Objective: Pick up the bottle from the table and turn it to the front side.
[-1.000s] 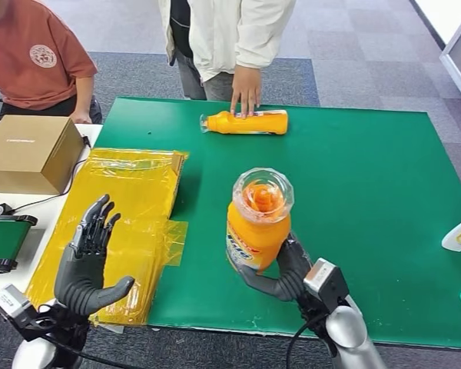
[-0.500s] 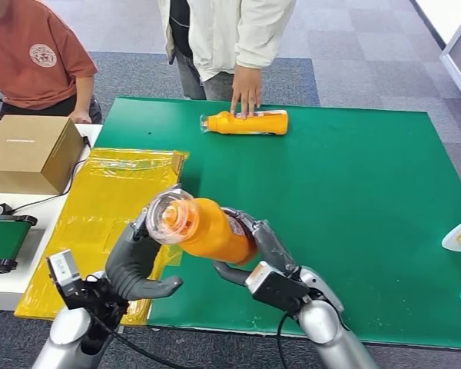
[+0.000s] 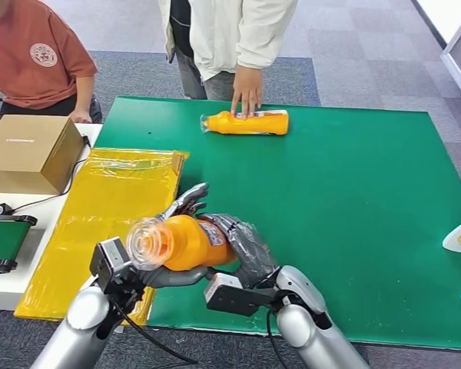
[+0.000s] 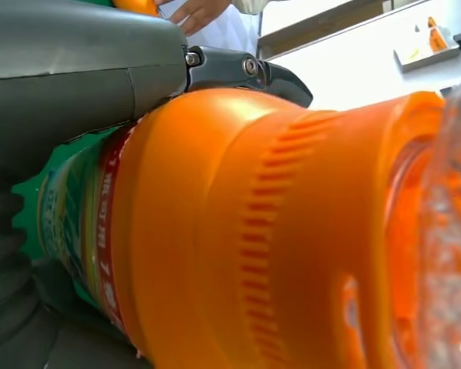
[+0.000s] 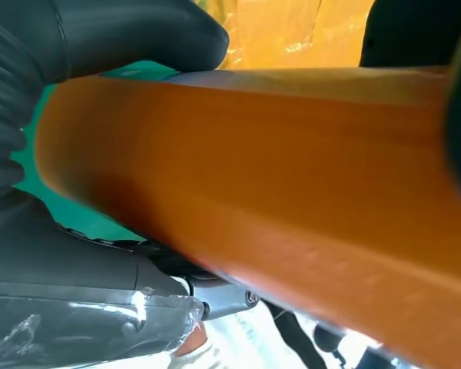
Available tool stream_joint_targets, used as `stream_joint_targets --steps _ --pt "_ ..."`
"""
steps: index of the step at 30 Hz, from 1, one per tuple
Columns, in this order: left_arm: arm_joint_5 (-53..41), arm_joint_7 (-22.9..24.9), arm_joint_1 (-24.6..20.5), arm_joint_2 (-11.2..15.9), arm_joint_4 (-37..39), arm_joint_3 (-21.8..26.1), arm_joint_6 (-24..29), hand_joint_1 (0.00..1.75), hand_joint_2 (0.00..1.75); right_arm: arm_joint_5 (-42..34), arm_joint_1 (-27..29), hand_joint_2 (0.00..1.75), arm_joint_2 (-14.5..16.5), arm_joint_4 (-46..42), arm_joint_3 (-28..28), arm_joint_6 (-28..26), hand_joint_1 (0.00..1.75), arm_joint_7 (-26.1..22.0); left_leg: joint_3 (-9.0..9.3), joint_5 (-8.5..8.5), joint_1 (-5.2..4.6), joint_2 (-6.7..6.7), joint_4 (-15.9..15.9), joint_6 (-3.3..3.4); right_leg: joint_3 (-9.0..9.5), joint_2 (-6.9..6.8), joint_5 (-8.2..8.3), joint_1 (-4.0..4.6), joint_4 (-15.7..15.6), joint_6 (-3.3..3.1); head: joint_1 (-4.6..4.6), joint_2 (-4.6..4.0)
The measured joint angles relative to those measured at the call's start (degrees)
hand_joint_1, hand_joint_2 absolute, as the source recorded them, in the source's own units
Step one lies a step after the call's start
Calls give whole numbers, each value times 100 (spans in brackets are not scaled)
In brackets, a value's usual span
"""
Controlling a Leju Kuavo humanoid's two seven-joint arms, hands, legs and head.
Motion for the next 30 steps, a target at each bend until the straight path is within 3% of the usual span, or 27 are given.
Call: stream_joint_targets --steps 8,9,12,13,17,20,22,26,30 --pt "-148 26 -35 54 62 -55 184 175 175 14 -10 175 0 108 22 -94 175 35 -2 0 0 0 0 0 -1 0 0 0 0 0 -1 0" --pt "-150 26 -34 58 62 -55 200 175 175 14 -9 175 0 111 20 -104 167 41 -2 0 0 0 0 0 -1 0 0 0 0 0 -1 0" --pt "-133 22 -22 64 60 -55 261 175 175 -10 -7 175 0 122 16 -126 36 91 -2 0 0 0 0 0 -1 0 0 0 0 0 -1 1" --pt "-131 18 -11 64 60 -54 297 175 175 -41 -5 175 0 132 10 -128 0 120 -2 0 0 0 0 0 -1 0 0 0 0 0 -1 0" --pt "-575 -73 115 54 20 -27 759 175 175 -378 12 175 0 195 -136 -117 0 236 -4 0 0 0 0 0 -3 0 0 0 0 0 0 0" --pt "-2148 17 283 45 -132 56 1933 175 175 -775 90 175 -4 217 -490 -180 0 306 -5 0 0 0 0 1 -5 0 0 0 -1 0 -1 -1" --pt "-3336 283 405 37 -258 116 2751 175 175 -963 200 175 -14 154 -855 -249 0 322 -6 0 0 0 0 1 -5 -1 0 -1 -1 1 1 -1" --pt "-5516 1071 634 19 -342 287 3897 175 175 -1059 420 175 -28 -227 -1613 -326 0 322 -8 -1 -1 0 0 2 -6 0 0 -2 -2 1 -1 0" --pt "-7398 1887 798 -21 -301 552 4514 175 175 -1039 556 175 -31 -672 -2129 -326 0 335 -9 -2 -1 0 0 2 -7 0 0 -1 -3 1 -1 -1"
